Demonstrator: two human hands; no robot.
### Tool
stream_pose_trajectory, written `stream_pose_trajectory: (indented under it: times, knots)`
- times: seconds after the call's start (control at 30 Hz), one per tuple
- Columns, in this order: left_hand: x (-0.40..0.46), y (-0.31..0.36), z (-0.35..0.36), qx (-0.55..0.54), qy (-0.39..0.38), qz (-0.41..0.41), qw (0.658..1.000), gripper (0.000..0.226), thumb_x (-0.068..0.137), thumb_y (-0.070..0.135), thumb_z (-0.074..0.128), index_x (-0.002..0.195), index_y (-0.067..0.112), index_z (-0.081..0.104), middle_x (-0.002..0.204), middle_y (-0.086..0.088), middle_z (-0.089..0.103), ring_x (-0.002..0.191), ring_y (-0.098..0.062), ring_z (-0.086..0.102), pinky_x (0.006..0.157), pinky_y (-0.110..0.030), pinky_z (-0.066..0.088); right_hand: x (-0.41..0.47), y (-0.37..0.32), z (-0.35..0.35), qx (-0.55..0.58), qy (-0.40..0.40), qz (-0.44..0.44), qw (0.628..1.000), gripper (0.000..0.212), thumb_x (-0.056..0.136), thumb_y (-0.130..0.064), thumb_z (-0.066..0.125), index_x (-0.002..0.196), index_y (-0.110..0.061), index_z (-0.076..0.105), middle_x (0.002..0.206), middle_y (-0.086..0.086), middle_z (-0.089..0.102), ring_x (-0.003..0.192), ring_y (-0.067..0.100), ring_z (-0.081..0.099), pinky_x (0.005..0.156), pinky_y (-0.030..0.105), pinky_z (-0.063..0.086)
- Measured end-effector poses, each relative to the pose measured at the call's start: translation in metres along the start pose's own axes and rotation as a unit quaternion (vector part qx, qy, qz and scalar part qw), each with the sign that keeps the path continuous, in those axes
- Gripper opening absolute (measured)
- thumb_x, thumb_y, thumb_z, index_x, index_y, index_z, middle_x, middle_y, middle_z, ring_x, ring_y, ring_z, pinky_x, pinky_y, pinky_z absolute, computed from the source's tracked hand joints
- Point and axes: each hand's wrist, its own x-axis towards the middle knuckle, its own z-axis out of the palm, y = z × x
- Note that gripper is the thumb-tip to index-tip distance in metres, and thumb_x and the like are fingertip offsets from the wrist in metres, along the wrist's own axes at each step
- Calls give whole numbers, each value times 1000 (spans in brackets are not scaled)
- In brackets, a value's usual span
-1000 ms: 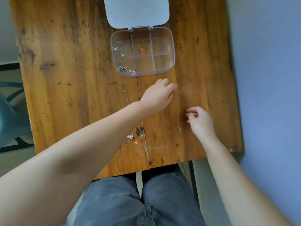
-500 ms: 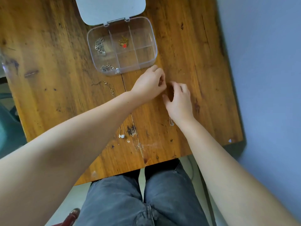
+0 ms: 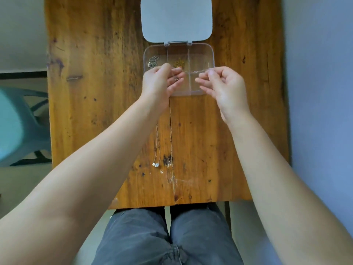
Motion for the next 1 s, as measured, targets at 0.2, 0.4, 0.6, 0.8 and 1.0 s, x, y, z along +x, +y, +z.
stream_pose_trajectory:
  times: [0.2, 0.4, 0.6, 0.8, 1.0]
  knots:
    - [11, 3, 7, 109, 5, -61, 992, 13, 87, -4, 51, 97, -3, 60, 96, -22, 67, 80, -29, 72, 68, -34, 62, 29, -8, 37, -260, -99, -16, 960, 24, 98, -15, 47, 115, -12, 63, 115, 7, 66, 103, 16, 64, 89, 30, 55]
    - [8, 32, -35, 209, -54, -2, 976, 24, 93, 10, 48, 115, 6, 57, 94, -8, 69, 86, -20, 68, 71, -33, 61, -3, 2, 34, -225, -81, -49, 970, 21, 97, -10, 45, 107, -13, 63, 102, 1, 66, 93, 11, 65, 82, 26, 56]
    - [-4, 1, -113, 654, -65, 260, 708, 30, 89, 4, 45, 114, 8, 60, 111, -13, 62, 102, -26, 54, 83, -37, 46, -100, 70, 54, -277, -177, 61, 943, 18, 96, -15, 48, 108, -17, 62, 109, 0, 66, 79, 7, 61, 64, 13, 44]
    - [20, -18, -116, 772, -101, 333, 532, 31, 93, 14, 47, 122, 3, 50, 123, -20, 49, 113, -37, 44, 86, -49, 41, -156, 105, 88, -381, -144, 20, 913, 30, 93, -27, 56, 121, -17, 55, 117, 2, 56, 101, 14, 54, 79, 23, 44]
    - [31, -12, -115, 763, -154, 378, 501, 19, 94, 12, 45, 101, -3, 55, 111, -23, 53, 104, -39, 45, 81, -47, 40, -164, 111, 105, -441, -108, -65, 889, 15, 94, -24, 55, 103, -15, 61, 104, 3, 60, 95, 18, 52, 83, 31, 45]
